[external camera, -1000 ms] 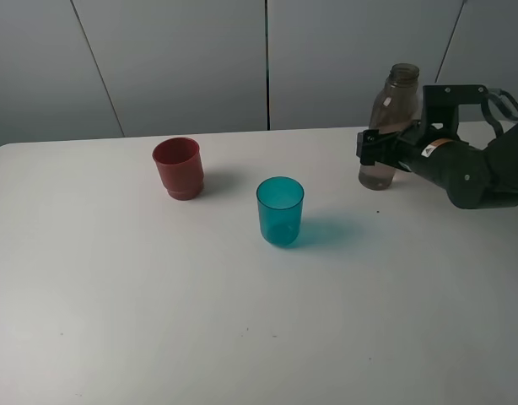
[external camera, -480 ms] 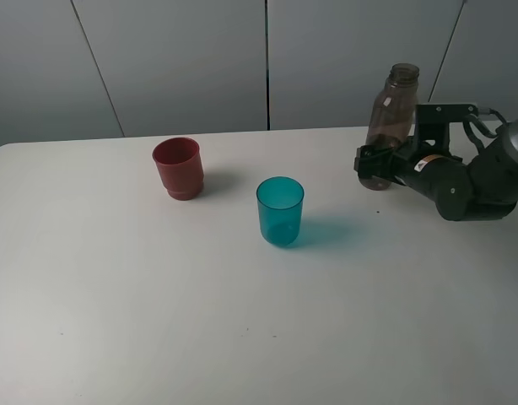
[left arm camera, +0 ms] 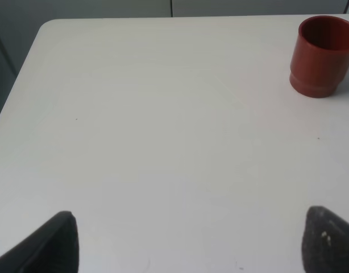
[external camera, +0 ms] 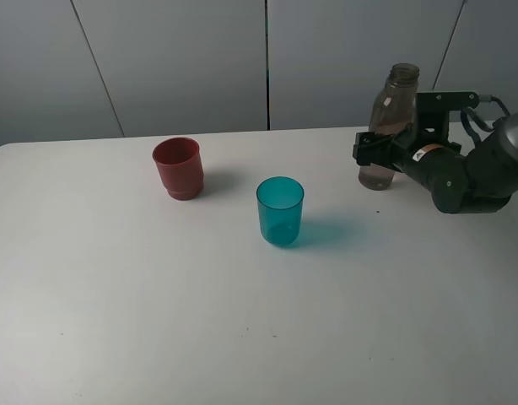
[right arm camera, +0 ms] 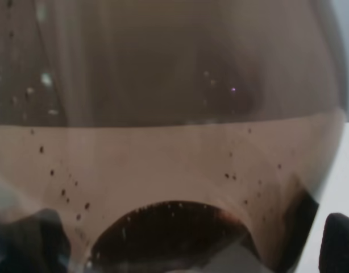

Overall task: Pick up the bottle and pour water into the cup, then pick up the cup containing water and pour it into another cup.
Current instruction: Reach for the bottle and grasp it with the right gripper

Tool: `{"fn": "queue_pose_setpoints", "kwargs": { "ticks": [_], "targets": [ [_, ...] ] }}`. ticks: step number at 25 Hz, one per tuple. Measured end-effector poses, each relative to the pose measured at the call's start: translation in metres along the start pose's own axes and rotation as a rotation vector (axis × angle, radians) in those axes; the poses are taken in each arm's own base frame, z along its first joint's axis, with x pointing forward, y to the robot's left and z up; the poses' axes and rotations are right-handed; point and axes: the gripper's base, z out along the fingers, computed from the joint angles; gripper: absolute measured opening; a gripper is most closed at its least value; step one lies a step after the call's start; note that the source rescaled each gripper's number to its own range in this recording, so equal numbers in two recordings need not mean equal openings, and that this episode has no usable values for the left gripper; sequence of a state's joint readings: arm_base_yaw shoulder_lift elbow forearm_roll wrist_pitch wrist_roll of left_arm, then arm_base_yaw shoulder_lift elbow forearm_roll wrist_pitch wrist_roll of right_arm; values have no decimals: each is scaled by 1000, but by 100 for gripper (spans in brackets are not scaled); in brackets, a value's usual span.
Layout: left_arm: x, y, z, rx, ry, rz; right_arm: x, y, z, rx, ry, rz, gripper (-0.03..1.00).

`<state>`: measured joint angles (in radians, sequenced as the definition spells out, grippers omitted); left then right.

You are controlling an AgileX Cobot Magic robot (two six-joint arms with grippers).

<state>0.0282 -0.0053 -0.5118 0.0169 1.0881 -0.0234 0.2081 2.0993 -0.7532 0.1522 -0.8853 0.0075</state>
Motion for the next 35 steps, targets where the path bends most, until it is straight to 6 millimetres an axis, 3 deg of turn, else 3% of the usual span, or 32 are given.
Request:
{"fn": "queue_pose_setpoints", "kwargs": {
  "ticks": [35],
  "targets": [
    [0,0,0,0,0,3,0,0,1,-6,-52,-15,99]
  ]
}}
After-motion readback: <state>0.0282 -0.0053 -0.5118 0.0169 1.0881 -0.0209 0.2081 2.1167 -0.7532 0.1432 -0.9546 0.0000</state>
